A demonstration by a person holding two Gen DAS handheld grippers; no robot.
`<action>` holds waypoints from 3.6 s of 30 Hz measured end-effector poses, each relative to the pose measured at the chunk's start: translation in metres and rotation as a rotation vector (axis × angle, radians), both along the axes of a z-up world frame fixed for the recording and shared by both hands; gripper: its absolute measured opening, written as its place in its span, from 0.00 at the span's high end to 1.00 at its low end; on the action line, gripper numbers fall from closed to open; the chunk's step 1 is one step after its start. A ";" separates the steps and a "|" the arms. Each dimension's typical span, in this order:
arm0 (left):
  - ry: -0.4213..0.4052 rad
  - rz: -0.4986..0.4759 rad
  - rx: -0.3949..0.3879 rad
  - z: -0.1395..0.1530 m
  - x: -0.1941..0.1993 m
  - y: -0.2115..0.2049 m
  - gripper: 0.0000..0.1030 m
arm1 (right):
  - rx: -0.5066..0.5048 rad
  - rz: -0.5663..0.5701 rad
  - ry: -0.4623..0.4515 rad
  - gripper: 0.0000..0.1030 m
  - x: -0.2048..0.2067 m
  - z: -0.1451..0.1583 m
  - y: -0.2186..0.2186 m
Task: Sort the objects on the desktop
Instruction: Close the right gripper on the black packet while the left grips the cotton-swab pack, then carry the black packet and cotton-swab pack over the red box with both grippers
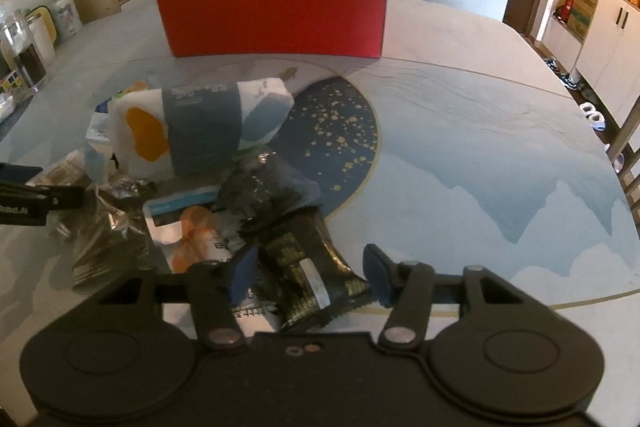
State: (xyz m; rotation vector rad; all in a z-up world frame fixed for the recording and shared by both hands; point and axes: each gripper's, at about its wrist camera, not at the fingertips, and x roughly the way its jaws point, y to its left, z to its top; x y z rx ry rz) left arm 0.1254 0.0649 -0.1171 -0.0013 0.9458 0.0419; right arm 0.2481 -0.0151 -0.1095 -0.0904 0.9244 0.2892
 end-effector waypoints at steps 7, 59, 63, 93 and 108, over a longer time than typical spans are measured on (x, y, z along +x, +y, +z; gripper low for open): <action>0.004 -0.029 -0.009 0.000 0.001 -0.001 0.40 | 0.006 -0.003 0.009 0.51 0.001 -0.001 0.000; -0.083 -0.011 -0.051 0.072 -0.050 -0.017 0.58 | 0.065 -0.019 -0.110 0.67 -0.039 0.078 -0.013; -0.093 -0.024 -0.041 0.085 -0.051 -0.023 0.58 | 0.079 -0.003 -0.128 0.67 -0.043 0.092 -0.015; -0.235 -0.081 0.015 0.168 -0.014 -0.045 0.57 | 0.136 0.056 -0.226 0.67 -0.018 0.186 -0.038; -0.195 -0.141 0.008 0.175 0.055 -0.014 0.57 | 0.132 0.093 -0.177 0.67 0.049 0.192 0.005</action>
